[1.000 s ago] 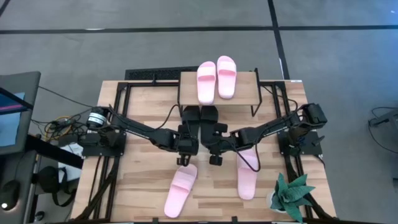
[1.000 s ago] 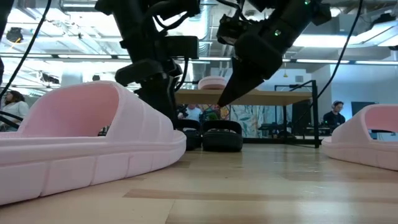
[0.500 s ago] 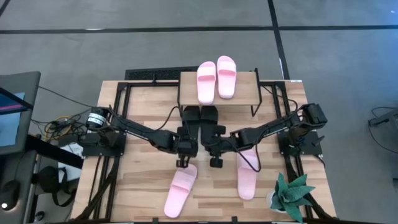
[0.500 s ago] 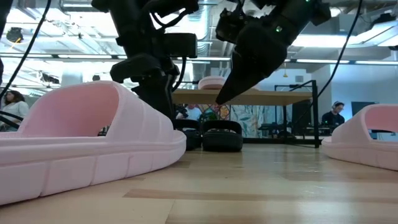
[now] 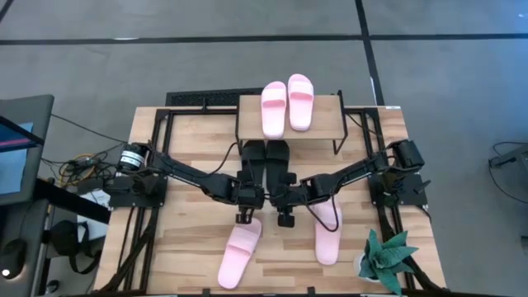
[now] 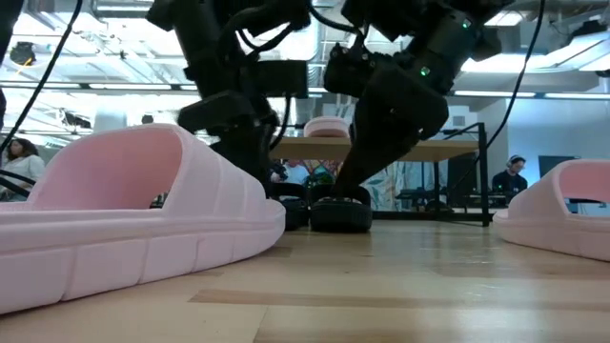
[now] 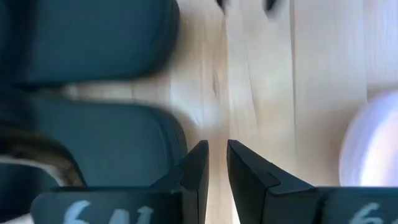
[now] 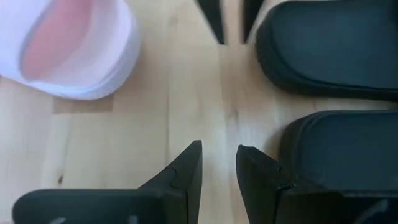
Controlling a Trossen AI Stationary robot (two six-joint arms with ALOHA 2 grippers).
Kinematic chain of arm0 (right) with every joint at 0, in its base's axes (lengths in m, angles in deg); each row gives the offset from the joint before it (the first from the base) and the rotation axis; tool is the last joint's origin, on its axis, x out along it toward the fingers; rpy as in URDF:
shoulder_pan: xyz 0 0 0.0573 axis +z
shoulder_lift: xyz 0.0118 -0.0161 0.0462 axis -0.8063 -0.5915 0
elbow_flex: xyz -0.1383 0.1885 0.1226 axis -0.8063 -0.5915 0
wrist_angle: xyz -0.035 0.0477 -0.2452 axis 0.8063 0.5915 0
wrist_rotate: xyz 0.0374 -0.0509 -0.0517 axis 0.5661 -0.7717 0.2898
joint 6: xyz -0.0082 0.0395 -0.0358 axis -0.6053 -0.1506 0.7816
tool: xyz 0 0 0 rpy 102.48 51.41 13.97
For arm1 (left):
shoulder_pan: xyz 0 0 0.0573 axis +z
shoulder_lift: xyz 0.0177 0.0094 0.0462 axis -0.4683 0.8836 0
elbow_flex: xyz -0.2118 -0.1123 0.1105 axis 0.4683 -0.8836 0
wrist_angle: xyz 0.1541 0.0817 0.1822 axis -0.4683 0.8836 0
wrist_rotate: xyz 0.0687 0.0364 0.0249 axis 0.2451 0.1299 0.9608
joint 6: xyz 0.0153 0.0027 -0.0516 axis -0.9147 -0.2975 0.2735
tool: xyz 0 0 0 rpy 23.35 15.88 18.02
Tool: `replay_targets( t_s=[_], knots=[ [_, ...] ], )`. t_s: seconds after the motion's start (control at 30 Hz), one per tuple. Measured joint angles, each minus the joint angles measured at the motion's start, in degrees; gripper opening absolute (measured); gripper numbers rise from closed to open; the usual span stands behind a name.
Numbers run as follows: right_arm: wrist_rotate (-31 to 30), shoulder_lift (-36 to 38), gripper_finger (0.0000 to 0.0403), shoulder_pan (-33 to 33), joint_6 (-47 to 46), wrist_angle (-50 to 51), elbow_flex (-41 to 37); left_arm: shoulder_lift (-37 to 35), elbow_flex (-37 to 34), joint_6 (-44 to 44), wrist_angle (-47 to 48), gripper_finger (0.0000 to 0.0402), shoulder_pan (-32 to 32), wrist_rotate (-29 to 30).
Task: Pick and place slides into the shelf
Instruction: Adjust the black slides under the shelf
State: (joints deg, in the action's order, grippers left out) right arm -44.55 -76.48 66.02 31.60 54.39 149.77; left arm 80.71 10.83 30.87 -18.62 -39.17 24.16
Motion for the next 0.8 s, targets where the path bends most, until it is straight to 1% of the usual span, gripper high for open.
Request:
replay_targets(
  t_s=[0.2, 0.47, 0.8],
  knots=[
    [0.0, 0.2, 0.0086, -0.4, -0.3, 0.1, 0.0, 1.6, 0.0, -0.1, -1.4, 0.0048, 0.0, -0.9],
    [-1.5, 0.2, 0.0086, -0.6, -0.5, 0.0, 0.0, 1.6, 0.0, -0.6, -1.2, 0.0048, 1.6, -0.5],
    [-1.5, 0.2, 0.0086, -1.3, -1.5, 0.8, 0.0, 1.6, -3.4, -1.1, -4.8, 0.0048, 2.4, -0.9]
  ],
)
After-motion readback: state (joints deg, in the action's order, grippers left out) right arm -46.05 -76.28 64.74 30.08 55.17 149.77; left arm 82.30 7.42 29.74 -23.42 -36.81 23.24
